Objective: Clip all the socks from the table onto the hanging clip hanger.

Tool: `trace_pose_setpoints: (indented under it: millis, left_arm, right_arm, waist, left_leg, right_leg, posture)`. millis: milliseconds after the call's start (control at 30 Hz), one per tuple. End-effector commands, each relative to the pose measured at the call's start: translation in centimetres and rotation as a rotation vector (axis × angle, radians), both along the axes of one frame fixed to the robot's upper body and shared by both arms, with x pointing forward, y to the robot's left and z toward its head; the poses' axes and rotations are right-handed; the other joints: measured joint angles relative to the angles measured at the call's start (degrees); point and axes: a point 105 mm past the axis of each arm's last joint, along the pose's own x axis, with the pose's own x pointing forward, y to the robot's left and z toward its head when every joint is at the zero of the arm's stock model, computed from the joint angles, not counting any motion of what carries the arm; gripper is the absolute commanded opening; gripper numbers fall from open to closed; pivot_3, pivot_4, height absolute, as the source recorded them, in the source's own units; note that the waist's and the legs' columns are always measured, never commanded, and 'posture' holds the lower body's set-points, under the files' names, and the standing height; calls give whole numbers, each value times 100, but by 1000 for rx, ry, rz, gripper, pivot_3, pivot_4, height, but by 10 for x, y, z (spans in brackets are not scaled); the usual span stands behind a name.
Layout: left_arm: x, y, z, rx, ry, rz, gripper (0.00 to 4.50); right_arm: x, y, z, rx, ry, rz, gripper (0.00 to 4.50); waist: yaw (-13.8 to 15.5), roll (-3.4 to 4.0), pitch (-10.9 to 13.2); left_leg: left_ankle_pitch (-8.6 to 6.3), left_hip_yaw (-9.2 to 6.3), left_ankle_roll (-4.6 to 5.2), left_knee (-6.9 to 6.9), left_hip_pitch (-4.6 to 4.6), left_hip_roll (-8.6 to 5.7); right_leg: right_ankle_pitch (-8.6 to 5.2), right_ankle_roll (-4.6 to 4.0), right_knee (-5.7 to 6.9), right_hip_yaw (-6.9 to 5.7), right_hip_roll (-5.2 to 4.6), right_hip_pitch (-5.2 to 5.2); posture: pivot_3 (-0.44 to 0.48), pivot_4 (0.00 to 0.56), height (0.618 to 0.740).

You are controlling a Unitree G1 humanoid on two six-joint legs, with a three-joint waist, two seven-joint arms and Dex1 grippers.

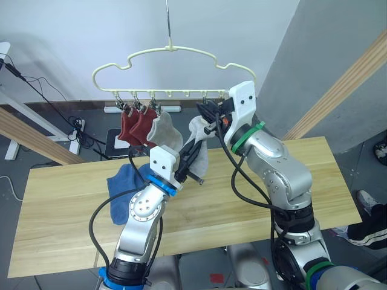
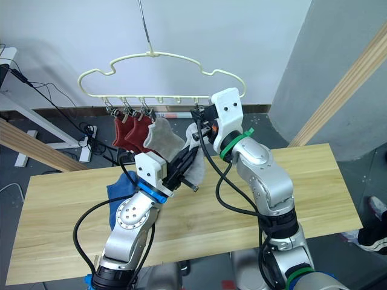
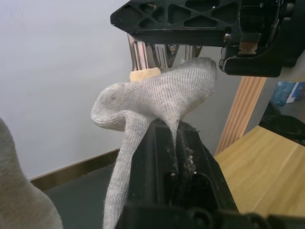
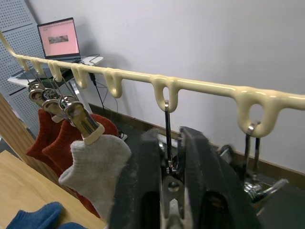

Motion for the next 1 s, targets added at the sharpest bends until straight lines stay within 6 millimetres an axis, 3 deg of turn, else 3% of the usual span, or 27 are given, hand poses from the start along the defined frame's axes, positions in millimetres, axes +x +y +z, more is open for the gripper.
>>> trace_pose_setpoints:
  millis: [33, 67, 467, 733, 1000]
  left_arm:
    - [-4, -3, 9, -12, -37, -7, 0]
    - [-4, -3, 9, -10, -37, -5, 0]
    - [2, 3, -1, 36, 1, 1, 0]
    - [-1, 7, -14, 77, 77, -72, 1821]
    - [-12, 17, -15, 169, 80, -201, 1821]
  right_arm:
    - [-7, -1, 15, 30, -47, 8, 2268]
    - [-7, -2, 15, 31, -45, 11, 2519]
    - [-25, -23, 19, -6, -44, 65, 2519]
    - [-45, -45, 12, -134, -70, 115, 2564]
    - [-56, -57, -1, -228, -94, 93, 2564]
  waist:
    - [0, 0, 0]
    - [0, 0, 0]
    - [-1, 0, 0]
    - [-5, 0, 0]
    - [-16, 0, 0]
  left_leg:
    - [0, 0, 0, 0, 0, 0]
    - [0, 0, 0, 0, 0, 0]
    - [0, -3, 0, -1, -2, -1]
    - [0, -6, 0, 0, -4, -3]
    - [0, -5, 0, 0, -4, 0]
  right_leg:
    - [0, 0, 0, 0, 0, 0]
    - [0, 0, 0, 0, 0, 0]
    - [0, 0, -2, -3, 0, 0]
    - [-1, 1, -4, -6, 0, 1]
    - [-3, 5, -3, -5, 3, 1]
  posture:
    - [-238, 341, 740]
    - [-239, 339, 740]
    - [-248, 334, 740]
    - [-252, 334, 740]
    - [-255, 333, 740]
